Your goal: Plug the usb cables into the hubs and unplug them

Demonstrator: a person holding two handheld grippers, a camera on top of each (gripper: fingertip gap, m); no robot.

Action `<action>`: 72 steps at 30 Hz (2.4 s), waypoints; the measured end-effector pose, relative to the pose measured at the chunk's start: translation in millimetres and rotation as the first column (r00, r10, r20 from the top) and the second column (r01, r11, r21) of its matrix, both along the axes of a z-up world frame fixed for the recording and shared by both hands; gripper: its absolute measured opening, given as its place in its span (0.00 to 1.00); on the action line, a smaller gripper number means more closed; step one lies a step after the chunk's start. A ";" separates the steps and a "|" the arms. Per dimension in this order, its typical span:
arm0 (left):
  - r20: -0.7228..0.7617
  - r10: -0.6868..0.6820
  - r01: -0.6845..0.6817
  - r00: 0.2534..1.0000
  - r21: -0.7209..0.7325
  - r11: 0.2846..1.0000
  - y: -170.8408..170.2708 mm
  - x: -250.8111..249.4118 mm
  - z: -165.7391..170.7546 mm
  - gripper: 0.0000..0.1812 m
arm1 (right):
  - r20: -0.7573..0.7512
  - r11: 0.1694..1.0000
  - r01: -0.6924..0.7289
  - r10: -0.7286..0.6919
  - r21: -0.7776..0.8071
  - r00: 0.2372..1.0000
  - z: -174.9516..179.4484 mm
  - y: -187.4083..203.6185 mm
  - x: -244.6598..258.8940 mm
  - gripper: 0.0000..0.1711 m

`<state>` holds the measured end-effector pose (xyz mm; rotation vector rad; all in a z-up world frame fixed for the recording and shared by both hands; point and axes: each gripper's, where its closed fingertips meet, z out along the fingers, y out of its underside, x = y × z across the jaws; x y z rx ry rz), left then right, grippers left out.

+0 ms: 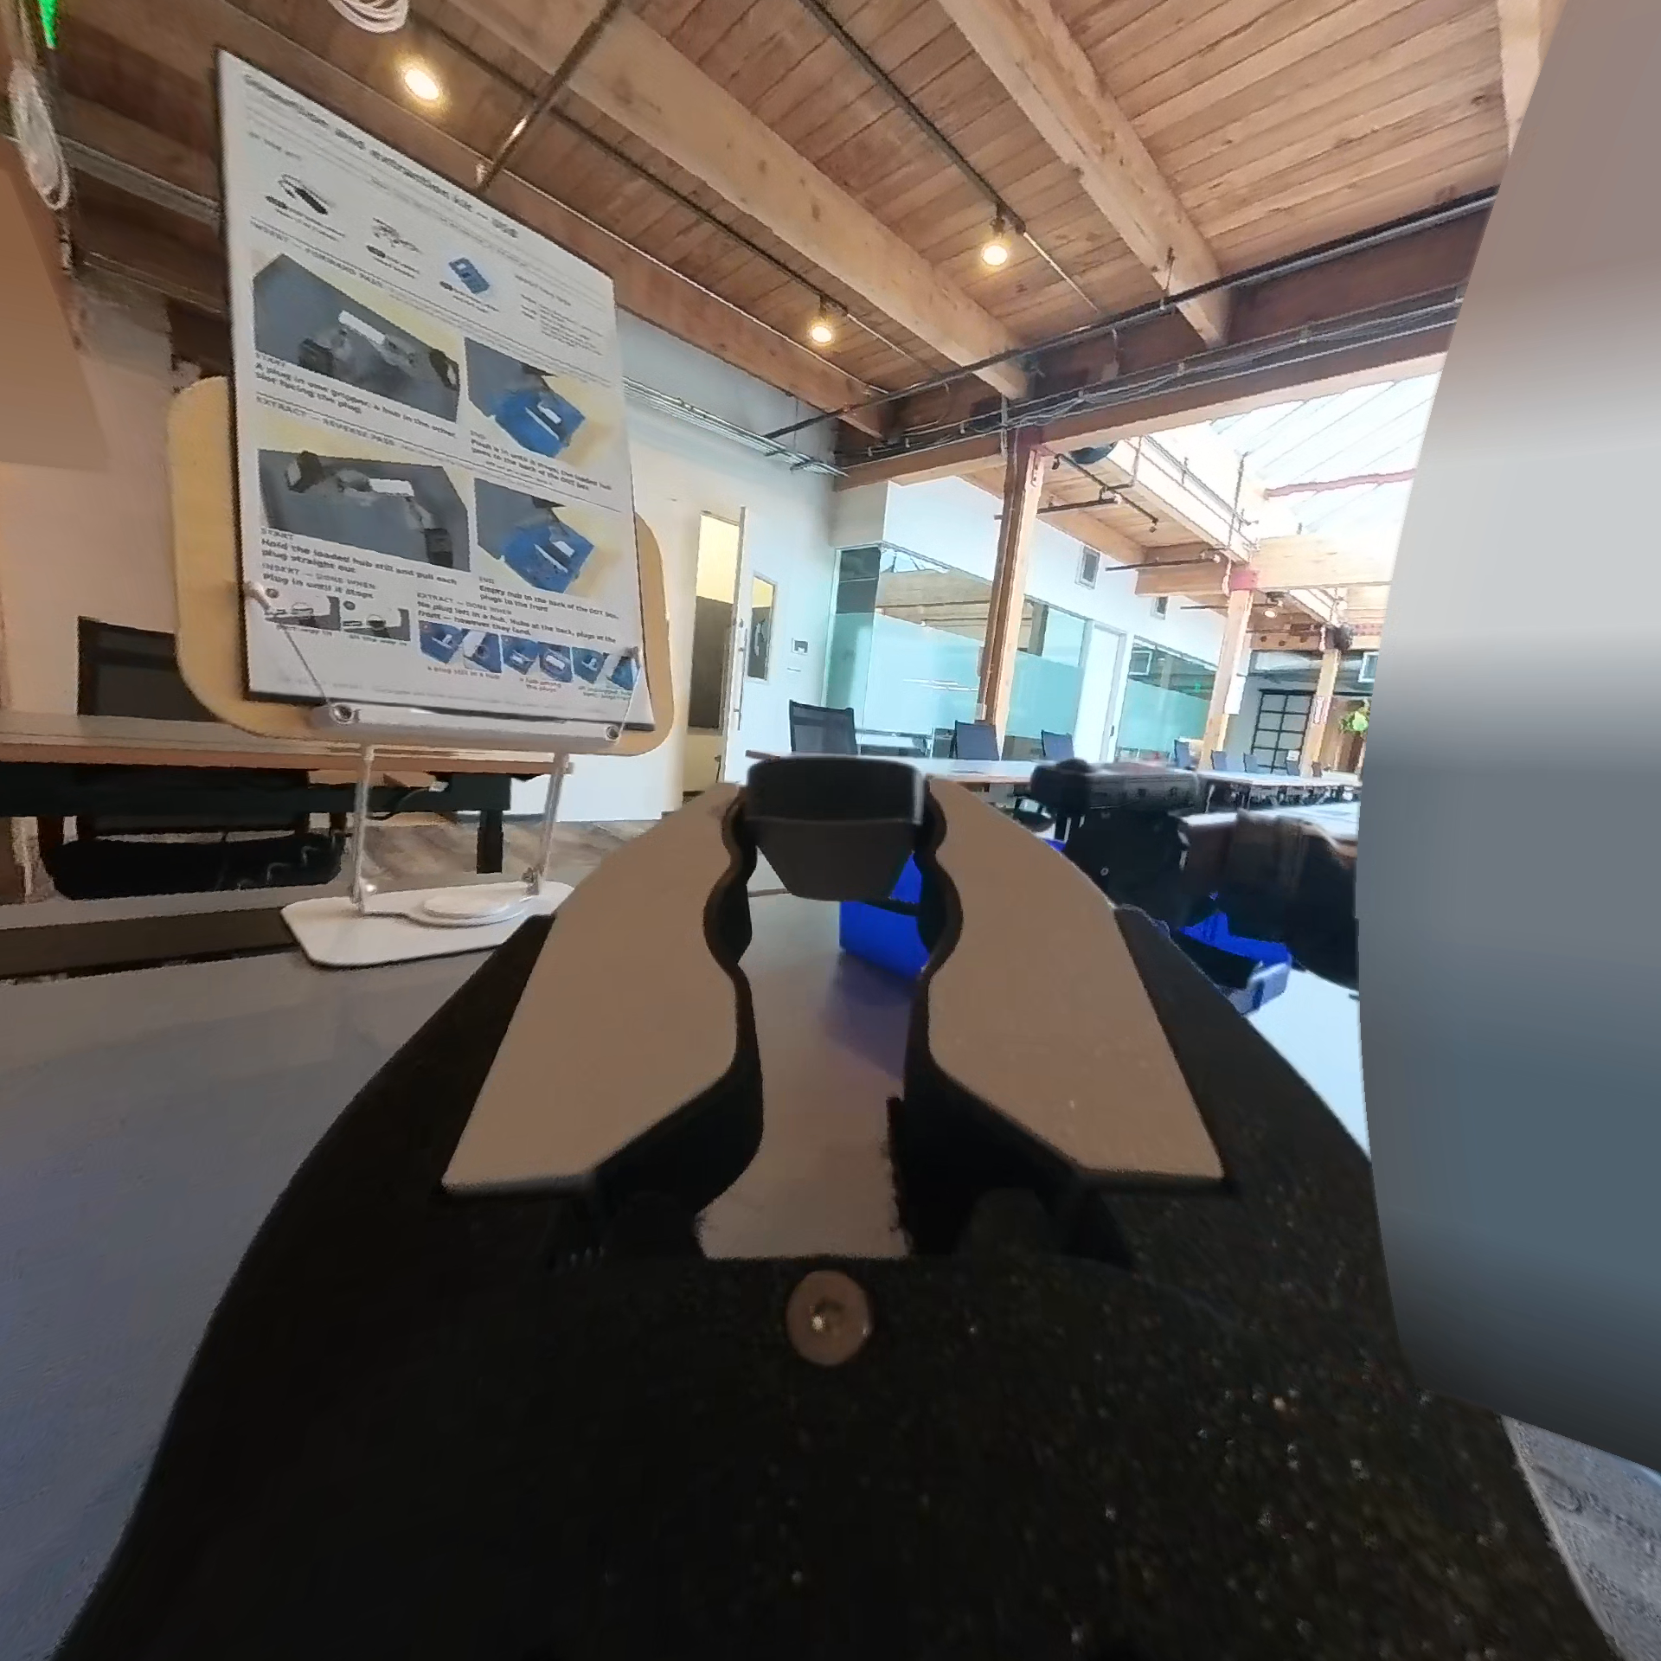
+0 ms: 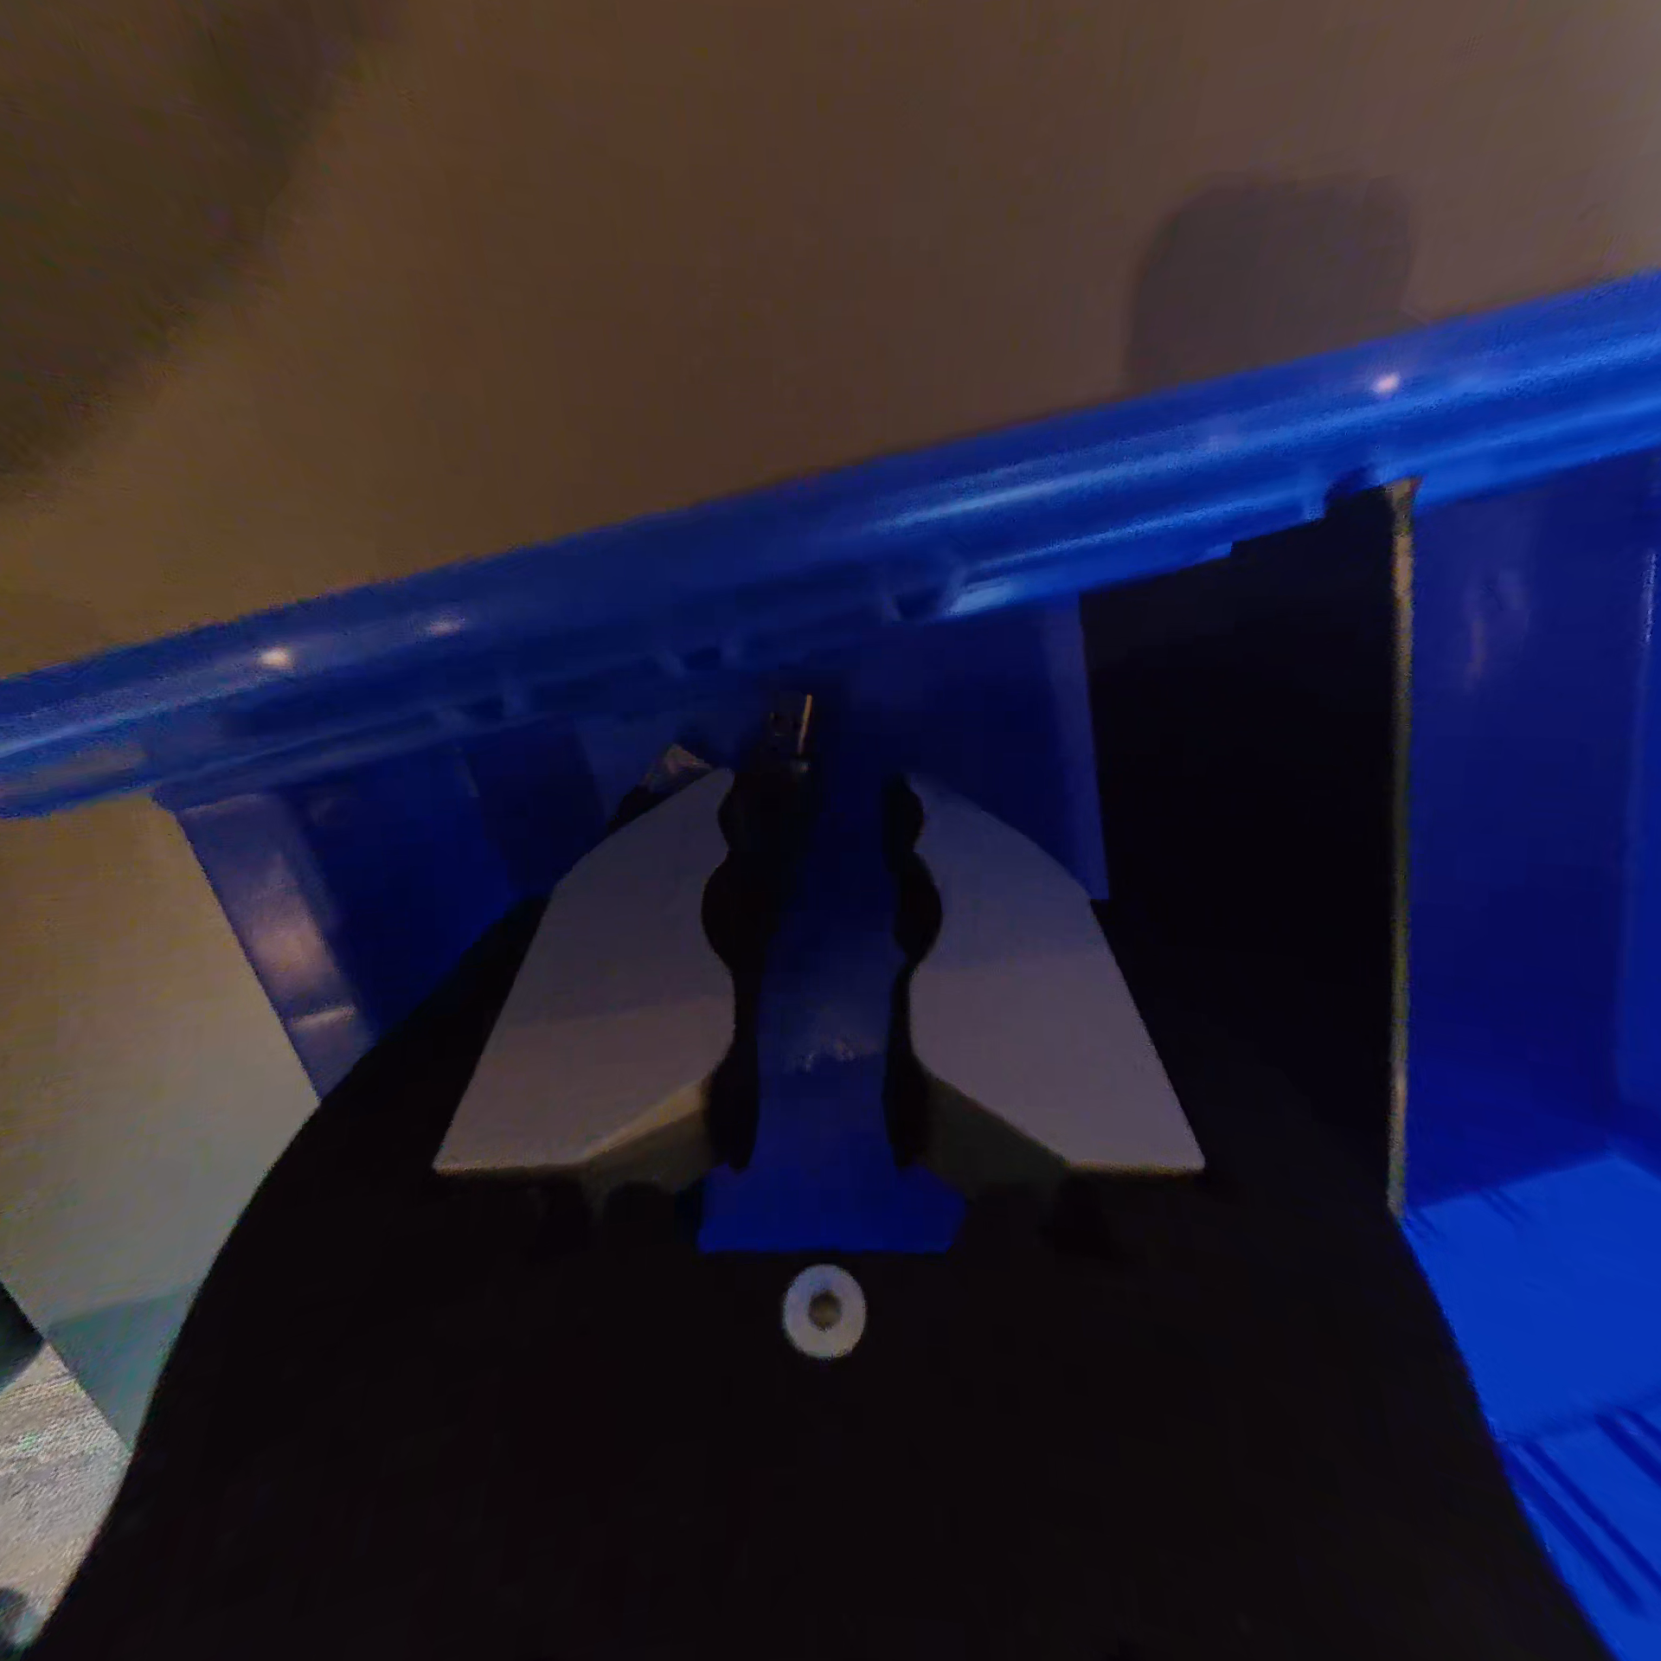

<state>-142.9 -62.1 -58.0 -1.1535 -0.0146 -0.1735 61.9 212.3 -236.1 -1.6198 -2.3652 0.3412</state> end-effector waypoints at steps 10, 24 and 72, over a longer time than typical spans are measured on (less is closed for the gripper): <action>-0.023 -0.032 0.031 0.999 -0.042 0.999 11.5 7.5 -5.2 0.19 | -0.043 0.998 0.033 -0.031 0.045 0.999 -1.9 -0.8 -2.1 0.21; 0.097 -0.383 0.377 0.918 0.082 0.923 8.0 38.4 26.2 0.19 | -0.827 0.957 -0.283 0.207 0.061 0.523 175.2 -198.0 -72.8 0.38; -0.331 -0.581 0.374 0.744 -0.515 0.771 13.7 101.0 -106.5 0.33 | -0.327 0.901 -0.434 0.412 0.007 0.850 39.8 -244.8 -85.3 0.20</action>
